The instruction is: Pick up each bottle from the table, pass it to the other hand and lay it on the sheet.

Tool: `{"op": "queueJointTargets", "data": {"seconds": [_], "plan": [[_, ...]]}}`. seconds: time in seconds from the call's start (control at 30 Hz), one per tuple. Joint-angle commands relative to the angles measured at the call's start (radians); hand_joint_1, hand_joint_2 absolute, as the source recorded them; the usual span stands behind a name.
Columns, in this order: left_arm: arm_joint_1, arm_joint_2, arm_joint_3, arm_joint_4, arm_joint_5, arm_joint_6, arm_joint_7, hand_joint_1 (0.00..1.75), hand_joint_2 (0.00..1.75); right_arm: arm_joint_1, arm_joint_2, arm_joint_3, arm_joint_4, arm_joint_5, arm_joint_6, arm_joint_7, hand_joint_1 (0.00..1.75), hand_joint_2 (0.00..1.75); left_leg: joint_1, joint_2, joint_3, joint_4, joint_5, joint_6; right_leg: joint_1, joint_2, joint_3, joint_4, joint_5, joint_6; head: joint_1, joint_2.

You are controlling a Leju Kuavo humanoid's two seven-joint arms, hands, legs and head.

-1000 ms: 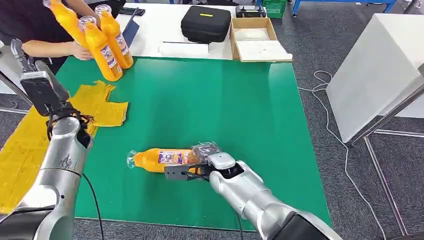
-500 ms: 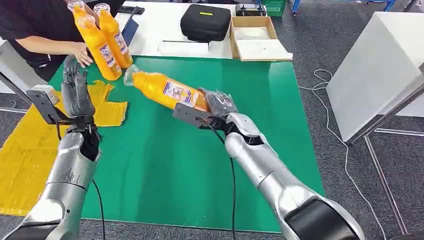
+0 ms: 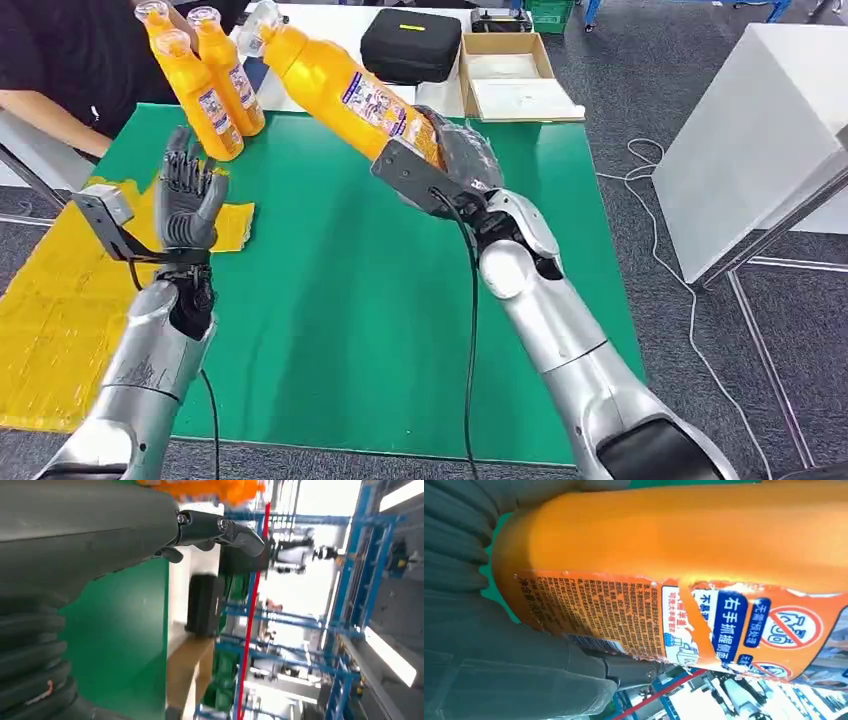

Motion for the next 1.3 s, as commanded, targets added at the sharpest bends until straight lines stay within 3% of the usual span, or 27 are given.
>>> {"op": "queueJointTargets", "data": {"seconds": [0.03,0.13,0.37,0.6,0.73,0.97,1.1,1.13,1.27,1.3], "plan": [[-0.032,-0.02,-0.091,-0.016,0.108,-0.053,0.057,0.0,1.75,-0.018,0.003,0.084,0.014,-0.021,0.009,0.01,1.75,1.75,0.001,-0.002,0.003,0.0,-0.002,-0.001,0.001,-0.003,0.004,0.0,-0.002,-0.002,0.0,0.0],[-0.032,-0.034,-0.148,-0.046,0.245,-0.132,0.13,0.0,1.75,-0.031,0.036,0.138,0.077,-0.032,0.009,0.003,1.75,1.75,0.001,-0.001,0.007,0.002,-0.004,-0.002,0.002,-0.003,0.009,0.001,-0.004,-0.004,0.0,0.0],[-0.031,-0.027,-0.183,-0.053,0.288,-0.137,0.141,0.0,1.75,-0.033,0.038,0.157,0.093,-0.035,-0.009,0.006,1.75,1.75,0.001,-0.002,0.006,0.001,-0.003,-0.001,0.002,-0.004,0.008,0.0,-0.004,-0.003,0.0,0.0],[-0.144,-0.076,-0.289,-0.011,0.421,-0.188,0.212,0.0,1.75,0.028,0.044,0.209,0.141,0.001,-0.015,0.044,1.75,1.75,0.002,-0.009,0.004,0.001,-0.001,-0.001,0.002,-0.011,0.007,0.0,-0.004,-0.003,0.0,0.0],[-0.152,-0.08,-0.302,-0.032,0.443,-0.186,0.219,0.0,1.75,0.05,0.041,0.218,0.158,0.005,-0.027,0.043,1.75,1.75,0.002,-0.005,0.007,0.001,-0.004,-0.001,0.003,-0.007,0.01,-0.001,-0.004,-0.004,-0.001,0.0],[-0.148,-0.074,-0.307,-0.042,0.459,-0.183,0.225,0.0,1.75,0.048,0.041,0.215,0.159,0.008,-0.028,0.041,1.75,1.75,0.0,-0.002,0.0,0.0,-0.001,-0.001,0.001,-0.003,0.002,-0.001,-0.001,-0.001,-0.001,0.0],[-0.153,-0.08,-0.334,-0.069,0.469,-0.177,0.225,0.0,1.75,0.061,0.034,0.204,0.163,0.012,-0.033,0.045,1.75,1.75,0.001,-0.004,0.001,0.001,-0.001,-0.001,0.002,-0.005,0.003,-0.001,-0.002,-0.002,0.0,0.0],[-0.153,-0.084,-0.339,-0.076,0.468,-0.172,0.226,0.0,1.75,0.063,0.034,0.204,0.164,0.012,-0.033,0.045,1.75,1.75,0.002,-0.005,0.007,0.002,-0.004,-0.002,0.003,-0.008,0.009,0.0,-0.005,-0.004,-0.001,0.0],[-0.154,-0.088,-0.34,-0.077,0.467,-0.168,0.226,0.0,1.75,0.066,0.035,0.206,0.166,0.013,-0.033,0.045,1.75,1.75,0.0,-0.003,0.0,0.0,0.0,0.0,0.001,-0.004,0.001,-0.001,-0.001,-0.001,-0.001,0.0],[-0.154,-0.088,-0.34,-0.077,0.467,-0.168,0.226,0.0,1.75,0.066,0.035,0.206,0.166,0.013,-0.033,0.045,1.75,1.75,0.001,-0.004,0.003,0.001,-0.002,-0.001,0.002,-0.006,0.005,-0.001,-0.003,-0.002,0.0,0.0]]}}
